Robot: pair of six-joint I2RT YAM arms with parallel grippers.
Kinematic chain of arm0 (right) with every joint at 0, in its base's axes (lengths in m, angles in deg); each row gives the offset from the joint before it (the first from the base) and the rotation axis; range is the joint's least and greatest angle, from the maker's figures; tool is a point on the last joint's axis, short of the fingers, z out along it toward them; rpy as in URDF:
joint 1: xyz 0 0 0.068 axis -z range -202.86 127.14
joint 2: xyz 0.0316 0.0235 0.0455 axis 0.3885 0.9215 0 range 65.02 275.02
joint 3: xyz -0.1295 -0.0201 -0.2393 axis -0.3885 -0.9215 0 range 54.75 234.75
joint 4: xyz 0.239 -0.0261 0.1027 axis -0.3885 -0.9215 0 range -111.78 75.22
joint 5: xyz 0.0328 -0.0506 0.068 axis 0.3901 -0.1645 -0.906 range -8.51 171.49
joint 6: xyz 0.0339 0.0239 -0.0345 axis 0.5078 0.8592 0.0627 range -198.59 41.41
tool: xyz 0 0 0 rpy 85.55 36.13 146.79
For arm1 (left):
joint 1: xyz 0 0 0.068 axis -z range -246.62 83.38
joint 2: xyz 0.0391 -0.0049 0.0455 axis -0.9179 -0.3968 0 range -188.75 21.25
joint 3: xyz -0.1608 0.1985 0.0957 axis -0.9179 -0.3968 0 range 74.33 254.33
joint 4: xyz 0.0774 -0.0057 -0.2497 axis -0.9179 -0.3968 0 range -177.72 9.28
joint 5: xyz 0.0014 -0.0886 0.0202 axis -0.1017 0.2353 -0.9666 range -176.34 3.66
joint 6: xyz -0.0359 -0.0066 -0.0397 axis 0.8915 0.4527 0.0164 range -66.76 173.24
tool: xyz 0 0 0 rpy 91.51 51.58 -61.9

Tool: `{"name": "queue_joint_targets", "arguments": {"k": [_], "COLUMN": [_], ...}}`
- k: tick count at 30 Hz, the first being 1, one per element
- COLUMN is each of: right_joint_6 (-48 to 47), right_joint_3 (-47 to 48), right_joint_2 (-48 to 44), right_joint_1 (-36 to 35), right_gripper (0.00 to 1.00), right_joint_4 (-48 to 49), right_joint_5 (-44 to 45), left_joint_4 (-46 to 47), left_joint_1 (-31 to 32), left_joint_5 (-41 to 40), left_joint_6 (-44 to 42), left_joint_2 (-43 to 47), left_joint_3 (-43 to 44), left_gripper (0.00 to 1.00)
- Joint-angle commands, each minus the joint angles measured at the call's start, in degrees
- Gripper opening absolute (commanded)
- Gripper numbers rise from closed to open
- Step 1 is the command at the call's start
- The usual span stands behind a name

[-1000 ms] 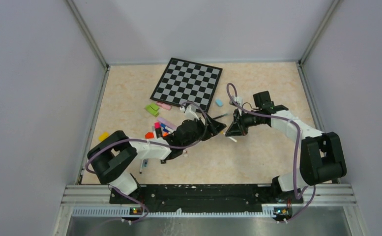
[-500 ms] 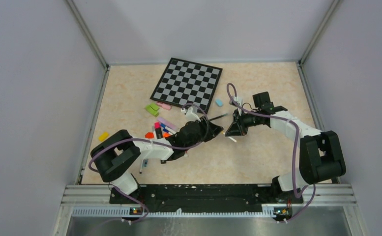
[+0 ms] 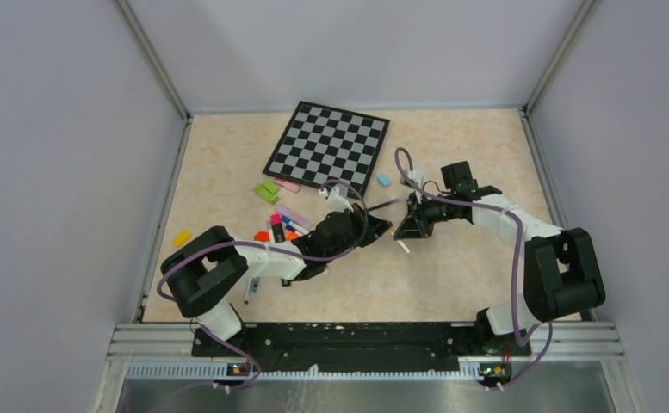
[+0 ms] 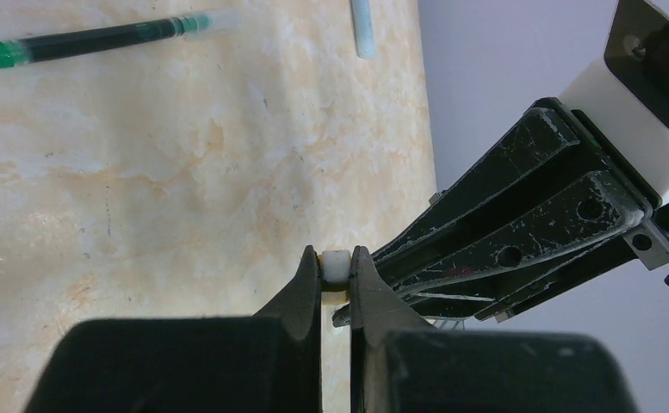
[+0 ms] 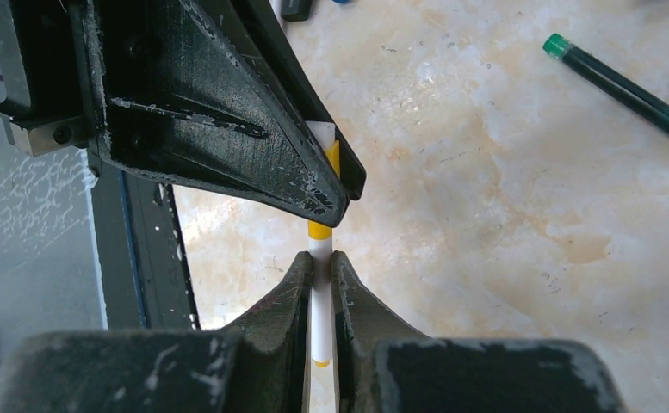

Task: Open the pen caps
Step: Open the pen cap from the pen.

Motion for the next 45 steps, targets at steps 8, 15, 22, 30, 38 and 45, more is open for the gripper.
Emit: {"name": "queue_joint_targets", "arguments": {"k": [8,15,22,30,38,45], "right_joint_6": [0.1,-1.0,-5.2,-6.2,-6.0,-9.0], "right_joint_3": [-0.4,-0.4,1.5,1.9,1.7,2.0], "right_joint_2": [0.2,0.3,1.5,2.9,3.0,-0.4], "right_joint_1": [-0.4,-0.5,-0.5,-1.1,-1.0,3.2], "right_gripper": [0.21,0.09,0.0,0.0,0.0,0.0], "right_joint_4": [1.4,0.9,-4.0,-5.4,-5.0,-5.2], "right_joint_5": [-1.3,-2.4,-3.6,-2.2,-1.2,5.2], "left_joint_4": [7.3,8.3,15.2,10.2,7.9,11.6], "left_joint_1": [0.1,0.1,-2.8,-12.0,-14.8,-15.7], "left_joint_5": [0.1,-0.4,-5.9,-12.7,-13.8,-5.2], "left_joint_6": [-3.3,-3.9,-5.1,-9.4,-12.4,-18.3], "left_joint_2": [0.3,0.6,3.3,9.1,10.2,13.1], "left_joint_3": [-0.6,-0.8,-3.5,-0.2,2.1,-2.0], "left_gripper": [0.0,0.0,0.0,0.0,0.0,0.0]}}
